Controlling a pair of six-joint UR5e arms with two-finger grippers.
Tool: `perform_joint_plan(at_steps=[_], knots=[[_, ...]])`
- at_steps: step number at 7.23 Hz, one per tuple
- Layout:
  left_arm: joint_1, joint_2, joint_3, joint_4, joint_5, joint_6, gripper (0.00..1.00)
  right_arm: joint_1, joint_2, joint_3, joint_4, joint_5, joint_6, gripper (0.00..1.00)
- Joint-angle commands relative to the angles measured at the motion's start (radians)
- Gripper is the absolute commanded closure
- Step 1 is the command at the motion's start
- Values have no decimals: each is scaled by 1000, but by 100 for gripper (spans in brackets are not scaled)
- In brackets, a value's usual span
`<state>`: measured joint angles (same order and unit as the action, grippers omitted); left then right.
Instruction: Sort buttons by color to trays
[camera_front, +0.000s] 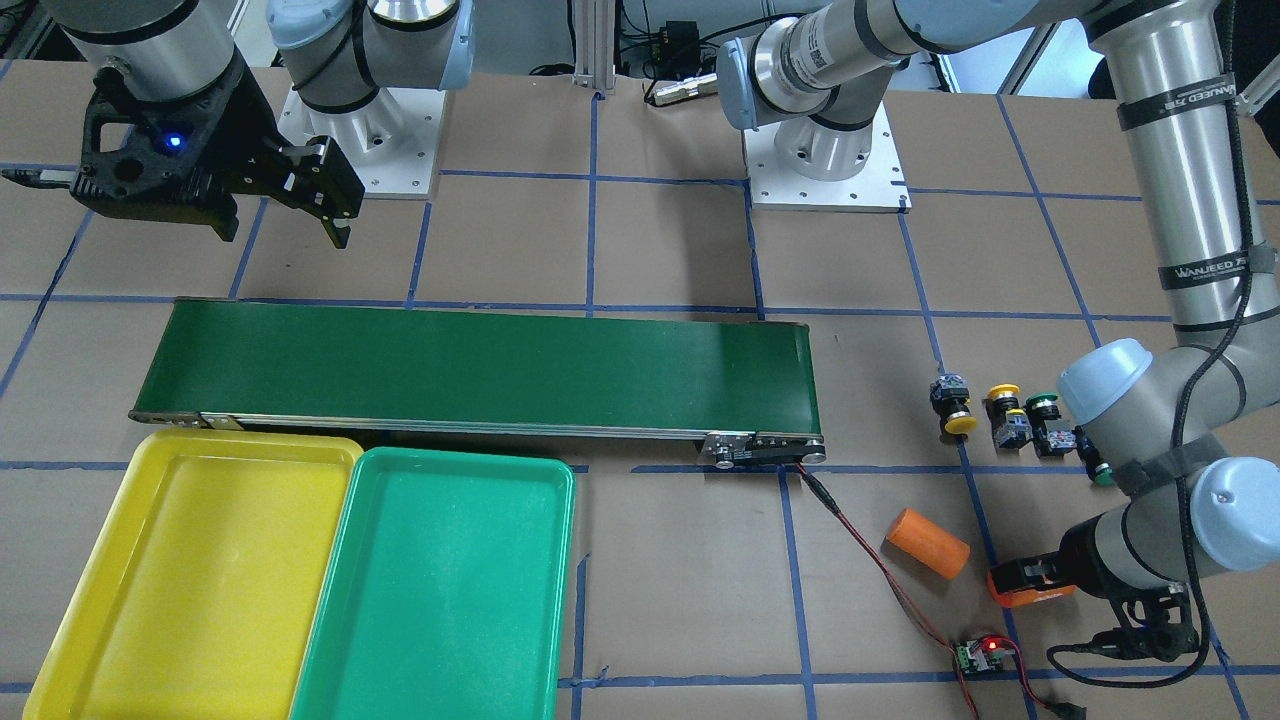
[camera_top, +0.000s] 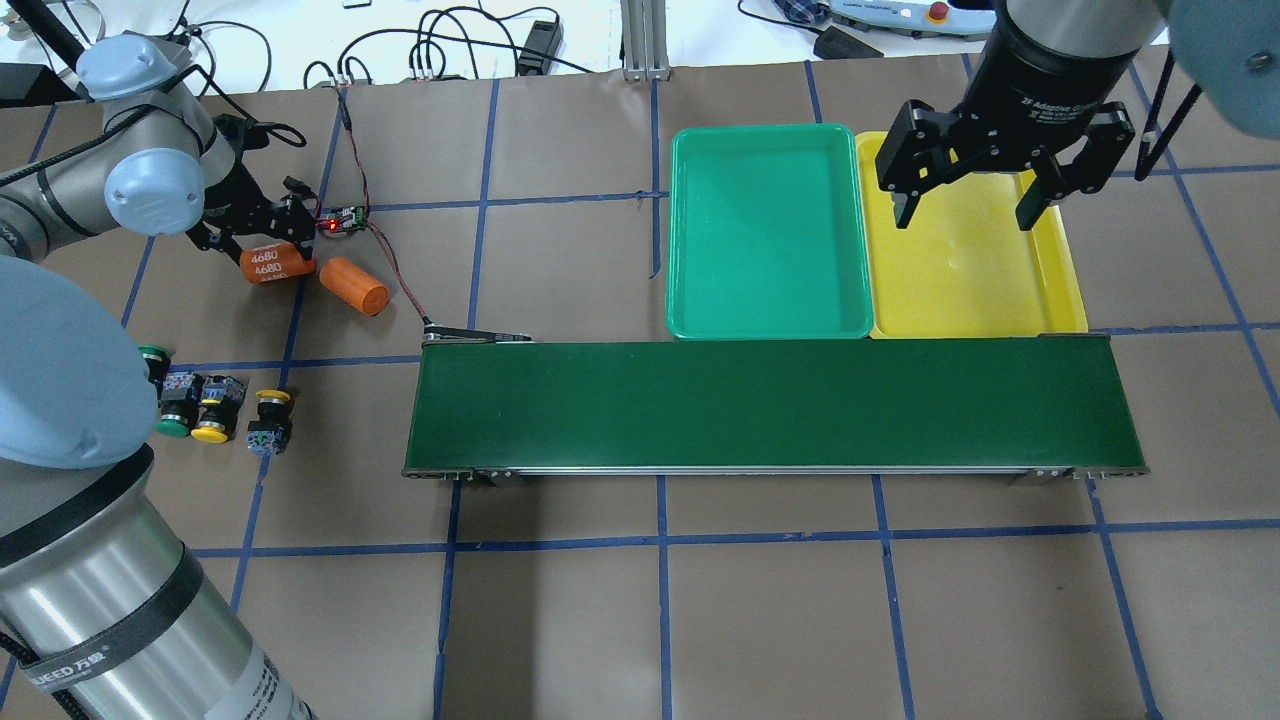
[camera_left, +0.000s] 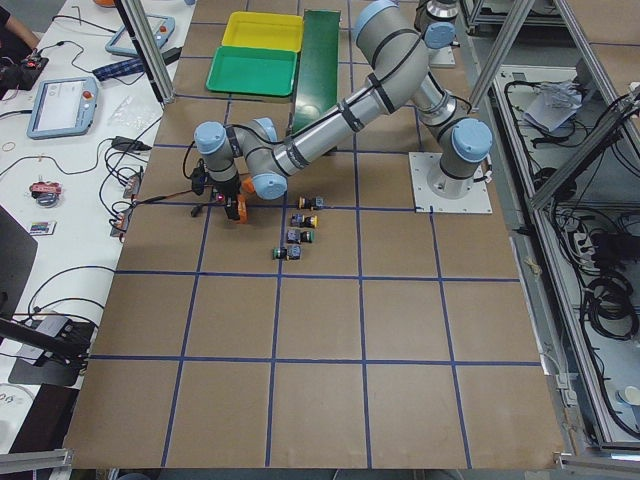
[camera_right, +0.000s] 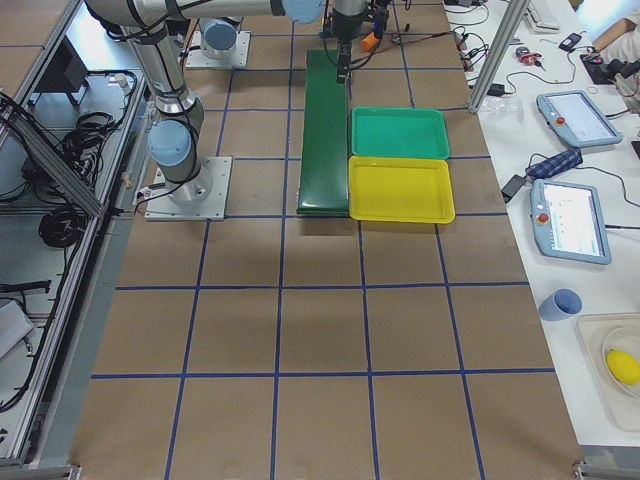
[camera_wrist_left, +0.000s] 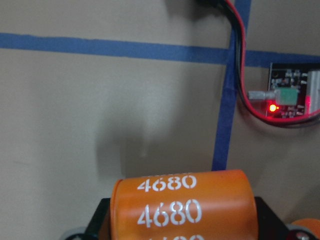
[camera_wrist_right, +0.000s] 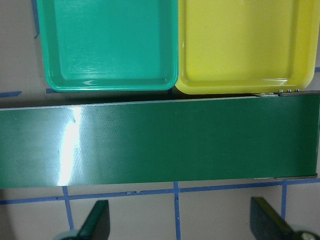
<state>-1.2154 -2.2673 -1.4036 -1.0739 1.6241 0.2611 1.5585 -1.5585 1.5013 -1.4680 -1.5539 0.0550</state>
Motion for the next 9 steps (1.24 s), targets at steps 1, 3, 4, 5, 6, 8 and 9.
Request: perform_joint_plan(at_steps=[1, 3, 4, 5, 6, 8, 9], knots=[[-4, 20, 3, -15, -4, 3, 100, 0, 0, 1, 0, 0, 0, 0], [-33, 108, -8, -121, -13, 9, 100, 0, 0, 1, 0, 0, 0, 0], [-80, 171, -40, -142, -15, 13, 100, 0, 0, 1, 0, 0, 0, 0], [-135, 255, -99, -156, -16, 10, 100, 0, 0, 1, 0, 0, 0, 0], [-182, 334, -174, -162, -20, 12, 100, 0, 0, 1, 0, 0, 0, 0], [-246, 446, -323, -153, -67, 0, 100, 0, 0, 1, -2, -2, 0, 0], [-287, 474, -363, -149, -66, -3, 100, 0, 0, 1, -2, 0, 0, 0]])
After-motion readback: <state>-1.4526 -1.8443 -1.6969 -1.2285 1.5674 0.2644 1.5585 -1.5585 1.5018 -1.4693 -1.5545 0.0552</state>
